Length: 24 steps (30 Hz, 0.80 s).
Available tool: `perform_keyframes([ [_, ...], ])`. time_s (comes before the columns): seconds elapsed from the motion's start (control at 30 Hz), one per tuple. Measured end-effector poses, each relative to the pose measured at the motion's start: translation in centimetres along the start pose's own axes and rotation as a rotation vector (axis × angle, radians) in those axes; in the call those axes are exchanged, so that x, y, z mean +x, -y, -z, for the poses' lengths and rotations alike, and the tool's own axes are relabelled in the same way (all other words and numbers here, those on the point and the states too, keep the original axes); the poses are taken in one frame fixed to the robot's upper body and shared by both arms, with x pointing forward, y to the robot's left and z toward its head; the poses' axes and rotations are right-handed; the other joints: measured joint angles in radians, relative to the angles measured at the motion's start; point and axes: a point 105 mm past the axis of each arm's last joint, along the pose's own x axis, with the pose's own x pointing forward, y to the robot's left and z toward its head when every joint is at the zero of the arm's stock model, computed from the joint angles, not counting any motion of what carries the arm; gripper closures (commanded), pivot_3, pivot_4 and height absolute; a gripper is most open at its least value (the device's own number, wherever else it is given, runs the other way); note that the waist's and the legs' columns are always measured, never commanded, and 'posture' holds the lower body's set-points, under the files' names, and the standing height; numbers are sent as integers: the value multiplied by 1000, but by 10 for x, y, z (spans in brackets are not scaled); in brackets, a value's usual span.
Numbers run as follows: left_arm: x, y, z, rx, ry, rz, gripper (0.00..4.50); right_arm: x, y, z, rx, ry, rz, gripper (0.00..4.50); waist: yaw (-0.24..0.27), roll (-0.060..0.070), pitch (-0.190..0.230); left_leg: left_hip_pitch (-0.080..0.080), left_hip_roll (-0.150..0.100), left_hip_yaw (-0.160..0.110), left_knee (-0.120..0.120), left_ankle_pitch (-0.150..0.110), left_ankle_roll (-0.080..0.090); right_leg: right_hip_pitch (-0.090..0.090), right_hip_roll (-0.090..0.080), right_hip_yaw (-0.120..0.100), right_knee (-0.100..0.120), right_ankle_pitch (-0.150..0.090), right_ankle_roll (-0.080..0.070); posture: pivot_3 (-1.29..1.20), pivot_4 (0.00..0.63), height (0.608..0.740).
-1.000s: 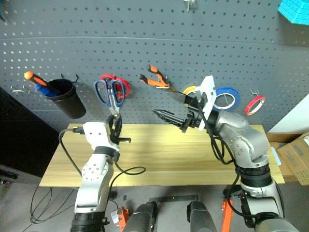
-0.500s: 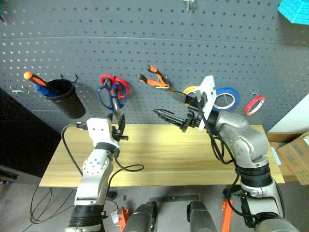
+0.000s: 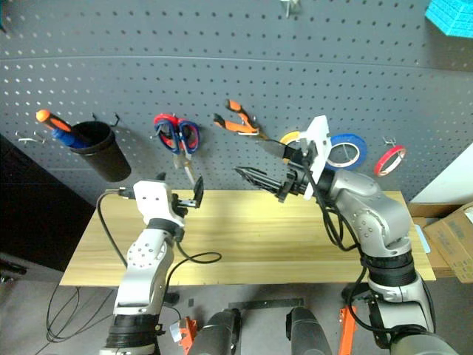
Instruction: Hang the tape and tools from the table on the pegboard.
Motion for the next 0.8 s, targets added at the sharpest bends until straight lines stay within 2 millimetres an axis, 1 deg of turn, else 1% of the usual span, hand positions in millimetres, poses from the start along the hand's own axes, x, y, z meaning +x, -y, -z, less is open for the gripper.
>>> perform_keyframes([
  [0.07, -7, 3, 7, -2, -38, 6, 27, -2, -3, 2, -11, -12, -12, 0, 0, 0, 0, 0, 0, 0, 0, 0, 0, 0, 0, 0, 0, 0, 0, 35, 197, 740],
  [0.13, -18, 3, 20, -14, -100, -4, 27, -4, -8, 7, -29, -32, -30, 0, -1, 0, 0, 0, 0, 0, -1, 0, 0, 0, 0, 0, -1, -1, 1, 37, 201, 740],
  [0.23, -36, -2, 51, -29, -253, -64, 27, -6, -15, 22, -44, -76, -58, 0, -2, 0, 0, 0, 0, 0, 0, 0, 0, 0, 0, 0, 0, -2, 3, 45, 212, 740],
  [0.3, -50, -12, 73, -46, -381, -141, 27, -8, -21, 37, -103, -143, -85, 0, -2, 0, 0, 0, 0, -1, 0, 0, 0, 0, 0, 0, 0, -3, 4, 55, 222, 740],
  [0.33, -56, -17, 80, -53, -430, -175, 27, -9, -24, 45, -122, -174, -98, 0, -2, 0, 0, 0, 0, -1, 0, 0, 0, 0, 0, -1, 0, -3, 4, 55, 222, 740],
  [0.4, -67, -26, 98, -83, -573, -242, 27, -5, -30, 58, -149, -203, -108, 0, -2, 0, 1, 0, 0, -1, 0, 0, 1, 0, 0, -1, 0, -2, 4, 62, 227, 740],
  [0.5, -85, -29, 119, -123, -749, -249, 27, 10, -35, 64, -131, -176, -91, 0, -6, 0, 2, 1, 1, -1, 0, 1, 1, 0, 1, -1, 1, -2, 4, 72, 243, 740],
  [0.53, -88, -27, 122, -131, -776, -238, 27, 14, -37, 65, -128, -168, -89, 0, -5, 0, 3, 1, 1, -2, 0, 1, 1, 0, 1, -1, 1, -2, 4, 72, 243, 740],
  [0.57, -90, -27, 122, -137, -790, -230, 27, 18, -39, 67, -124, -164, -89, 0, -5, 0, 3, 1, 1, -2, 0, 1, 1, 0, 1, -2, 1, -2, 4, 78, 256, 740],
  [0.63, -91, -30, 119, -140, -798, -234, 27, 22, -41, 68, -117, -154, -81, 0, 0, 0, 6, 0, 1, -2, 0, 1, 1, 0, 1, -2, 0, -3, 3, 77, 260, 740],
  [0.73, -93, -48, 118, -100, -819, -266, 27, 25, -41, 66, -121, -147, -78, 0, 1, 1, 9, 0, 1, -2, -1, 1, 1, 0, 0, -2, -1, -4, 1, 77, 271, 740],
  [0.8, -90, -59, 114, -70, -817, -274, 27, 27, -42, 67, -116, -155, -84, 0, 1, 2, 12, 0, 1, -2, -1, 1, 1, 0, 0, -2, -1, -6, -2, 77, 271, 740],
])
